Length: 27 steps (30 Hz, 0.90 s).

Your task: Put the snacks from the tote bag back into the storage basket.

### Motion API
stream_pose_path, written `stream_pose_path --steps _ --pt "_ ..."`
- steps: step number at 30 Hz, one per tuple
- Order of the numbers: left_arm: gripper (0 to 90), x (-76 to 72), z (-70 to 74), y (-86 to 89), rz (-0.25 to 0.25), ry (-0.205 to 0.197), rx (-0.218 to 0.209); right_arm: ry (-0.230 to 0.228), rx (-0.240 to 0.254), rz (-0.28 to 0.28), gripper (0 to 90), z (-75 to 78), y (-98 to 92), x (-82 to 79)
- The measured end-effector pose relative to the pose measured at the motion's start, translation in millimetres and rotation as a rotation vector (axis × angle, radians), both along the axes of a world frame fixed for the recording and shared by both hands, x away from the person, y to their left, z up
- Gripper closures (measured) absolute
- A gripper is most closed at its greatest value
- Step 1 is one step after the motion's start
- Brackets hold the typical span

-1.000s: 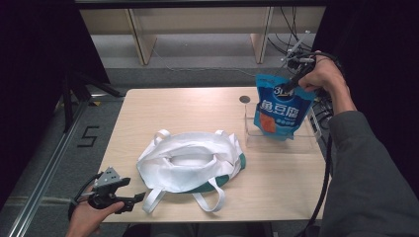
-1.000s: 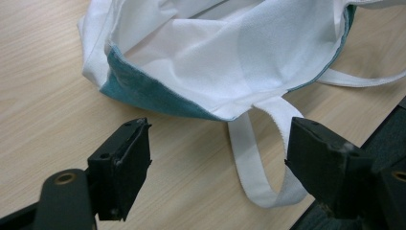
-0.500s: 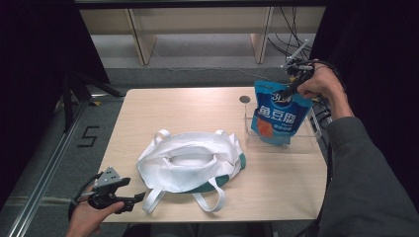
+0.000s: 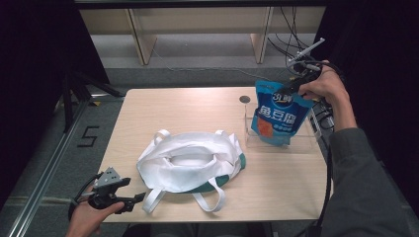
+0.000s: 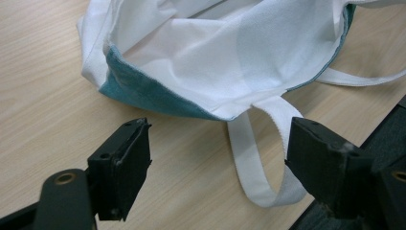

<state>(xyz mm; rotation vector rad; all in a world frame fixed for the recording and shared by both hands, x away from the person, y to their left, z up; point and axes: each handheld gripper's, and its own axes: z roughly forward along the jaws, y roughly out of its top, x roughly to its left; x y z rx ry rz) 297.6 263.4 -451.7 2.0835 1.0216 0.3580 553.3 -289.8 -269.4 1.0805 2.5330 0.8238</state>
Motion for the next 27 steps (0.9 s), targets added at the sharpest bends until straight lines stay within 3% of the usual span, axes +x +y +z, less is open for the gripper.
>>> stream_pose_path --steps 1,3,7,8,12,15,17,21,22,23,24,27 --pt "22.4 0.0 -0.5 -0.7 0.009 -0.003 -0.009 -0.024 -0.003 -0.014 57.4 0.4 -1.0 -2.4" --pt "22.4 0.1 0.5 1.0 -0.002 0.002 0.012 -0.062 -0.004 -0.04 55.1 0.1 -2.2 -6.7" --pt "22.4 0.1 0.6 0.9 0.002 0.001 0.008 -0.058 0.01 -0.078 48.3 1.4 -7.1 -16.9" --pt "22.4 0.1 0.5 0.8 0.003 0.001 0.007 -0.093 0.014 -0.079 47.5 -0.4 -9.6 -19.7" --pt "22.4 0.3 0.4 0.8 0.002 0.003 0.01 -0.11 0.016 -0.1 45.7 1.2 -17.5 -33.9" --pt "22.4 0.3 0.5 0.6 0.002 0.002 0.009 -0.146 0.055 -0.142 43.1 0.1 -25.2 -46.9" --pt "22.4 0.1 0.5 1.0 0.002 0.0 0.008 -0.16 0.047 -0.138 43.6 -0.5 -32.1 -54.5" --pt "22.4 -0.3 -0.1 0.2 0.024 0.01 -0.006 -0.173 0.04 -0.152 43.0 -7.4 -43.8 -69.5" --pt "22.3 0.4 -0.8 0.4 0.015 -0.013 -0.003 -0.182 0.033 -0.154 42.4 -8.9 -46.0 -72.0" --pt "22.3 0.5 -0.5 0.6 0.012 -0.009 0.001 -0.169 0.043 -0.176 41.5 -10.1 -47.4 -76.3" --pt "22.3 0.5 -0.7 0.3 0.012 -0.01 0.001 -0.189 0.044 -0.178 40.6 -13.1 -50.1 -79.0" --pt "22.3 0.7 -0.3 1.0 -0.002 -0.005 0.02 -0.188 0.071 -0.22 40.7 -19.6 -57.7 -89.3"
